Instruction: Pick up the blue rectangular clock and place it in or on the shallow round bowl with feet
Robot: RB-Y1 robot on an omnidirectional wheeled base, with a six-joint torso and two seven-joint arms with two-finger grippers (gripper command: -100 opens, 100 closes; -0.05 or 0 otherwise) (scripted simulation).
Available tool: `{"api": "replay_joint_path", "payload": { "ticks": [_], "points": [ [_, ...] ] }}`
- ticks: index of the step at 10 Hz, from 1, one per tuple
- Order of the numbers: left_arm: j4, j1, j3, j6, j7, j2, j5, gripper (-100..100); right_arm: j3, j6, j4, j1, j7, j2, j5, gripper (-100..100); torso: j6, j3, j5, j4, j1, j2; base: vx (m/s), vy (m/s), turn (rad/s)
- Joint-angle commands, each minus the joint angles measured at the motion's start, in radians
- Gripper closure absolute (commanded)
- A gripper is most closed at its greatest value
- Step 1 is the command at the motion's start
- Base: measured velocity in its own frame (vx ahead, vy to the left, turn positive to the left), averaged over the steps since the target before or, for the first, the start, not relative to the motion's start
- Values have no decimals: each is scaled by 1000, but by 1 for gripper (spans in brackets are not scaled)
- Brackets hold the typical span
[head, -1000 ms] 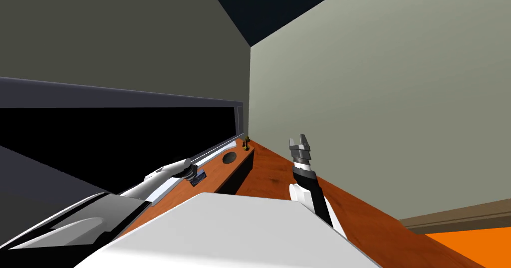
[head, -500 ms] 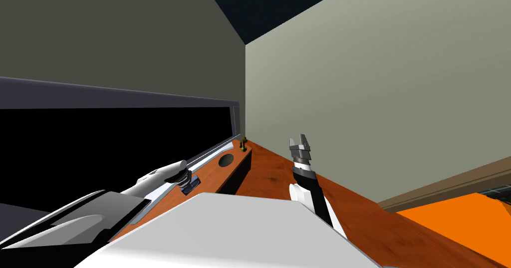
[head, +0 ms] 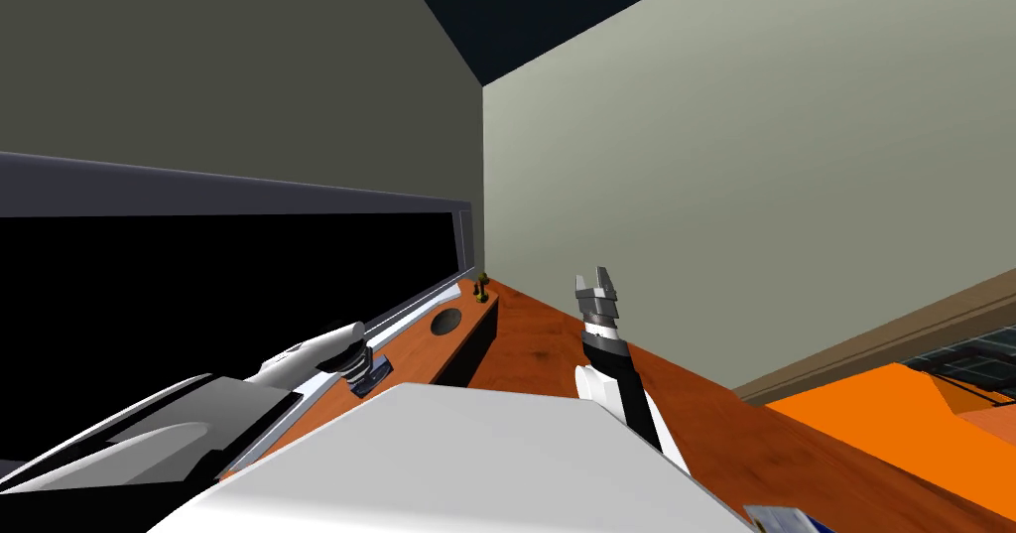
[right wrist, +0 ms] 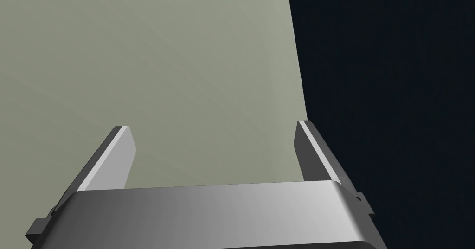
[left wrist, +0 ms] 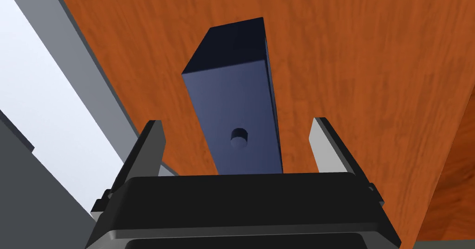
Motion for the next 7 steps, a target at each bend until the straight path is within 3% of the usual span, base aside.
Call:
{"api": "replay_joint_path", "payload": {
  "ticks": [1,4,6,7],
  "points": [
    [50,-10,-4,28,10,5,10,-100,0,0,0,0,0,0,0,0,0,0,0,0,0,0,24,25,-178],
    [103,-17,-9,54,22,7,18,-100,0,0,0,0,0,0,0,0,0,0,0,0,0,0,10,20,-102],
    [77,-7,-11,56,38,7,14,-100,0,0,0,0,0,0,0,0,-1,0,0,0,0,1,-3,4,-17],
    [80,-7,-11,56,36,7,14,0,0,0,0,0,0,0,0,0,-1,1,0,0,-1,1,0,0,0]
  ]
}}
